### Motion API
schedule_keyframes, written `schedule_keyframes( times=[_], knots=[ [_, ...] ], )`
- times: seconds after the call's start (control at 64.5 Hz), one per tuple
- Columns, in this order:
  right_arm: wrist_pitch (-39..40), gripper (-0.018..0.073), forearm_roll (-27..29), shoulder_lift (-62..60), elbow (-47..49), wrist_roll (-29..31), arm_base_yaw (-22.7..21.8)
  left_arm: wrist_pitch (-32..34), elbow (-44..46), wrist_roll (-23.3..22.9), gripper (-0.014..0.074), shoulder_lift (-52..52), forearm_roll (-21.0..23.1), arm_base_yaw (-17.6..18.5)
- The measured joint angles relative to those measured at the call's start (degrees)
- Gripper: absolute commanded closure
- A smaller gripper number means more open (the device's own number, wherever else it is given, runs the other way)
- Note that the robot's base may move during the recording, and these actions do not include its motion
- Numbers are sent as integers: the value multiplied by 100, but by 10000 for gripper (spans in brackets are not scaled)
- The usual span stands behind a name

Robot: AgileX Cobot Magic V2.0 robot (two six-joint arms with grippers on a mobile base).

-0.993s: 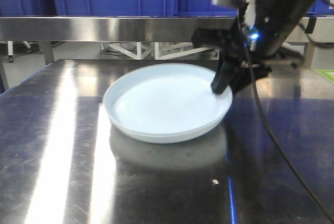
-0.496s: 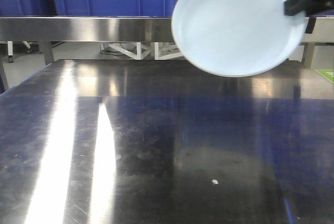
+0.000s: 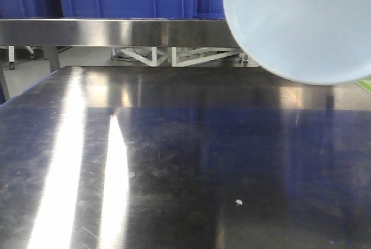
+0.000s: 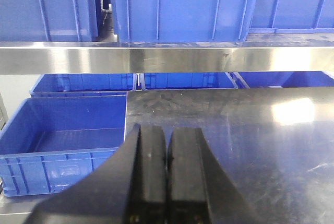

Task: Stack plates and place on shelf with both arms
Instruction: 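Lift the plate stack up off the table with the right gripper, then drive the base across the room holding the stack in the right gripper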

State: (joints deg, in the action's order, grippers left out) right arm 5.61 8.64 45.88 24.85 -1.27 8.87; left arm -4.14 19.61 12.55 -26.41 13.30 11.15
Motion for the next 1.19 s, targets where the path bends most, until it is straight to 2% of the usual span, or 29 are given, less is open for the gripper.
schedule_keyframes(
  times=[0.202,0.434,1.194],
  knots=[
    [-105,503,0,-1220,-581,11,0,0,0,0,514,0,0,0],
    [-794,503,0,-2196,-831,11,0,0,0,0,514,0,0,0],
    [-997,503,-3,-2321,-842,11,0,0,0,0,514,0,0,0]
  ],
)
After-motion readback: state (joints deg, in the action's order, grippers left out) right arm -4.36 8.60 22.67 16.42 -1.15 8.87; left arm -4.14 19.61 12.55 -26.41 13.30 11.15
